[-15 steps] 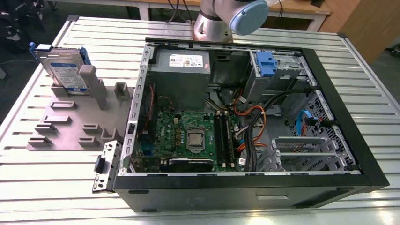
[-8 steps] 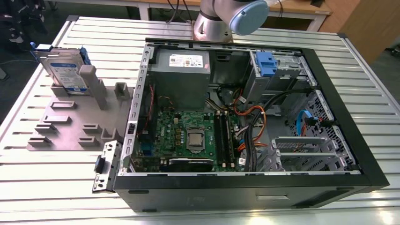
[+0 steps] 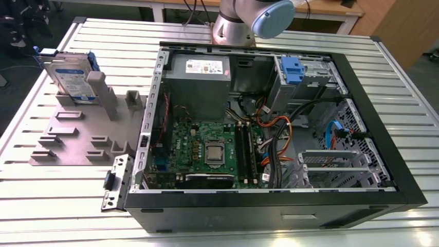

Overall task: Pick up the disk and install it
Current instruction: 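Pick up the disk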

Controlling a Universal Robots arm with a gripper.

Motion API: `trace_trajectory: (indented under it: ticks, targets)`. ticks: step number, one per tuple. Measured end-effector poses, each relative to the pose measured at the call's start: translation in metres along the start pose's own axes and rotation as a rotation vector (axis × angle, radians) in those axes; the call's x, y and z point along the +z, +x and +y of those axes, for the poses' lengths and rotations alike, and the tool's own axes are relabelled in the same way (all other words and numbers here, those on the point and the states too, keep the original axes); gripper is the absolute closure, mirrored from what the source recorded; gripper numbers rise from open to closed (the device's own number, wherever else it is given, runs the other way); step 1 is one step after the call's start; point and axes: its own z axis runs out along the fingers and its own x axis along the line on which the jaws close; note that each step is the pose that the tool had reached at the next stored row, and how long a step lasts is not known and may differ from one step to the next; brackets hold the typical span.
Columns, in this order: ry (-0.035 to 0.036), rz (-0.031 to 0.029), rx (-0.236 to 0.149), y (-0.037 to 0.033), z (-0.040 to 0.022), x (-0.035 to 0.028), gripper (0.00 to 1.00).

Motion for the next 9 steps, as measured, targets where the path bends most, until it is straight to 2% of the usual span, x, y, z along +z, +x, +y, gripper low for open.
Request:
trace_trajectory:
  ticks: [9]
  targets:
    - [0.0003,0.0,0.0,0.0,0.0,0.0,0.36]
